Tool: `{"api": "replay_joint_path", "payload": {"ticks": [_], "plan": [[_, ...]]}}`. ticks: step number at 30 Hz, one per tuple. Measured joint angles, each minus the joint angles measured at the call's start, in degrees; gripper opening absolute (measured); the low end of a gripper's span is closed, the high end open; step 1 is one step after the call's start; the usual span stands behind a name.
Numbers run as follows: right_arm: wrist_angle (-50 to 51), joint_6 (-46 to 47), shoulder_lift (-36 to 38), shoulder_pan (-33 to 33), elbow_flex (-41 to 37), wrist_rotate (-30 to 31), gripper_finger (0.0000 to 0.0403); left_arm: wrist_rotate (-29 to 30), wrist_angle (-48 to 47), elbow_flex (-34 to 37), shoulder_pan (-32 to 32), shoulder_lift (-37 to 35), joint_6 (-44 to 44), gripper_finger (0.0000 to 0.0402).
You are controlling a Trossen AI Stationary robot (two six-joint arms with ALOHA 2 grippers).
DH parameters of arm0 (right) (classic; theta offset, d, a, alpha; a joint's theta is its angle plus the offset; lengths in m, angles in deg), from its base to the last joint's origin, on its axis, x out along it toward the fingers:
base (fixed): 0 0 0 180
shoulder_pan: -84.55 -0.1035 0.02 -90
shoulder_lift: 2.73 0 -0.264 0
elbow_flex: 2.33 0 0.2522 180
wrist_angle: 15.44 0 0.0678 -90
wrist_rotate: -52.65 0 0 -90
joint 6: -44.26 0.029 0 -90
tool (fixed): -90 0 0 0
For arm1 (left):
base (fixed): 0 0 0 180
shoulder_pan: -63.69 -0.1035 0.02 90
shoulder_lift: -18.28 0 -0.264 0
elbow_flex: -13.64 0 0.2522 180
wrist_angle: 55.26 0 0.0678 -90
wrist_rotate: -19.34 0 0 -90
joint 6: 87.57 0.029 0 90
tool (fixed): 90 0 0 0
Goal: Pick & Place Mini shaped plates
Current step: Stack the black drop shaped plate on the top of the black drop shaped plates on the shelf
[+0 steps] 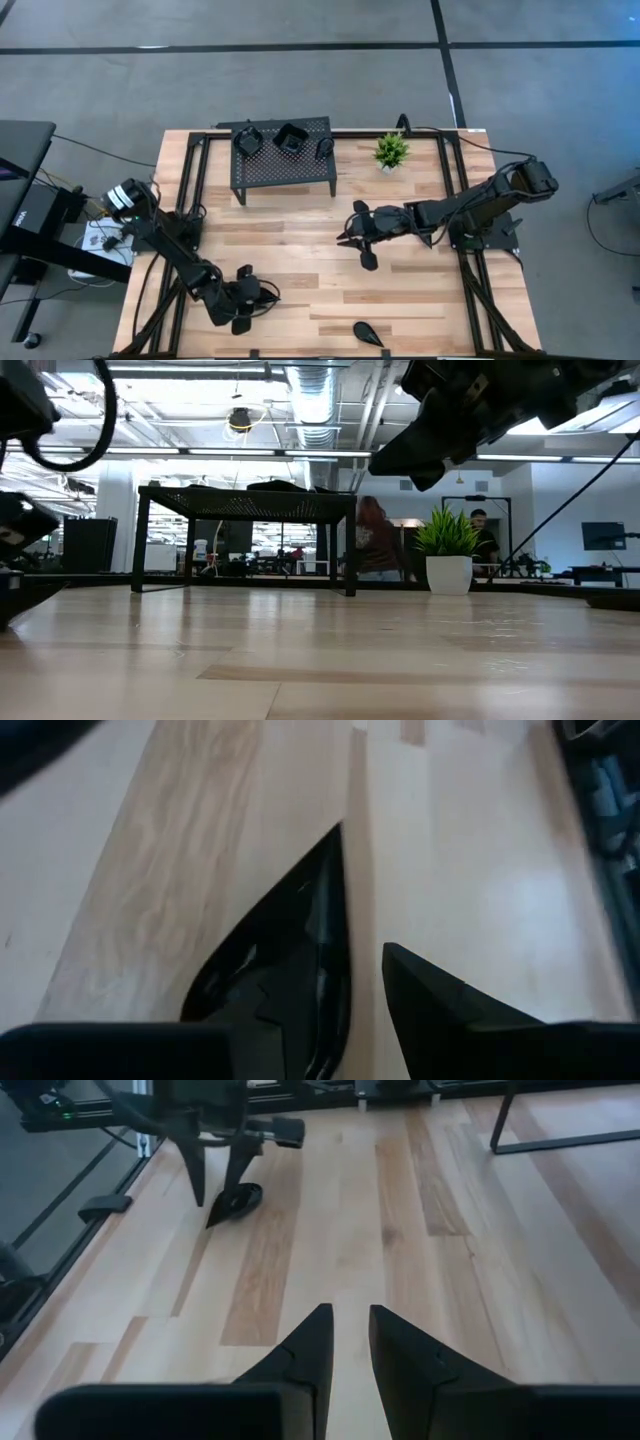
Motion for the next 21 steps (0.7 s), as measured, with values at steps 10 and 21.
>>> {"api": "replay_joint_path", "payload": {"ticks": [10,21], "plan": [[0.17,-0.02,0.0,0.31,0.0,-0.02,0.0064,2.58,0.46,-0.04,-0.03,2.33,-0.3,0.0082],[0.17,-0.02,0.0,0.29,0.0,-0.02,0.0064,2.44,0.0,0.04,-1.52,-4.42,4.16,0.0007]]}}
